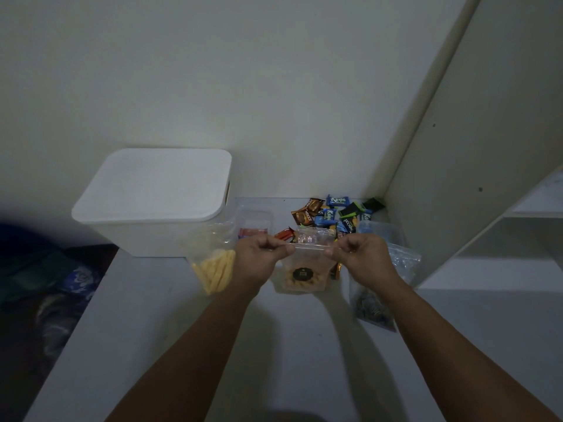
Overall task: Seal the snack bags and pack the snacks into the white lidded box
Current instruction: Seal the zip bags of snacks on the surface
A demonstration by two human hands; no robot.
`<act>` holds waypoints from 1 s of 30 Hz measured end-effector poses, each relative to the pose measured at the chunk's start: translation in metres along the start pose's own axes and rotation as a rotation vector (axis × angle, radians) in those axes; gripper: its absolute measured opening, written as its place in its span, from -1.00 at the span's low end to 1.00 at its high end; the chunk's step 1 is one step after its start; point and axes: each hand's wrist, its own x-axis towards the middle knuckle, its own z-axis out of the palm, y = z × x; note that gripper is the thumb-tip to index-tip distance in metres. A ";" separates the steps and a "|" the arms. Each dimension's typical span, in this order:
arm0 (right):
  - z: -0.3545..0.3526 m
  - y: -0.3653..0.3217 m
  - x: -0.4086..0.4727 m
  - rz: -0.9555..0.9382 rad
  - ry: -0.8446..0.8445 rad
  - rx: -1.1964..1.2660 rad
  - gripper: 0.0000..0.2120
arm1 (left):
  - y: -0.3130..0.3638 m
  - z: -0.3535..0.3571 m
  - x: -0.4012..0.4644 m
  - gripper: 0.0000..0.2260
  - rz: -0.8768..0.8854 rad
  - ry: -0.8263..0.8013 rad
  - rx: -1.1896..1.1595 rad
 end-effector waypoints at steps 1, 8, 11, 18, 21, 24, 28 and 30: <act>0.001 -0.002 0.000 0.000 0.001 0.011 -0.75 | 0.000 0.000 0.000 -0.91 0.013 0.012 -0.019; 0.012 -0.002 -0.001 -0.020 0.044 0.040 -0.85 | 0.003 0.009 -0.005 -0.66 -0.075 0.091 0.026; 0.016 0.001 -0.003 -0.047 0.042 0.049 -0.83 | 0.009 0.011 -0.008 -0.79 -0.210 -0.099 -0.060; 0.018 0.004 -0.004 -0.080 -0.012 0.168 -0.85 | 0.009 0.011 -0.007 -0.91 -0.299 -0.107 -0.214; 0.020 0.004 -0.003 -0.051 -0.056 0.214 -0.92 | 0.008 0.012 -0.008 -0.90 -0.265 -0.110 -0.189; 0.022 0.004 -0.001 -0.058 -0.073 0.139 -0.86 | 0.008 0.013 -0.011 -0.88 -0.243 -0.112 -0.168; 0.024 0.004 0.000 -0.034 -0.097 0.110 -0.77 | 0.006 0.011 -0.012 -0.87 -0.206 -0.131 -0.134; 0.025 0.003 0.001 -0.016 -0.089 0.113 -0.76 | 0.006 0.010 -0.013 -0.87 -0.211 -0.131 -0.119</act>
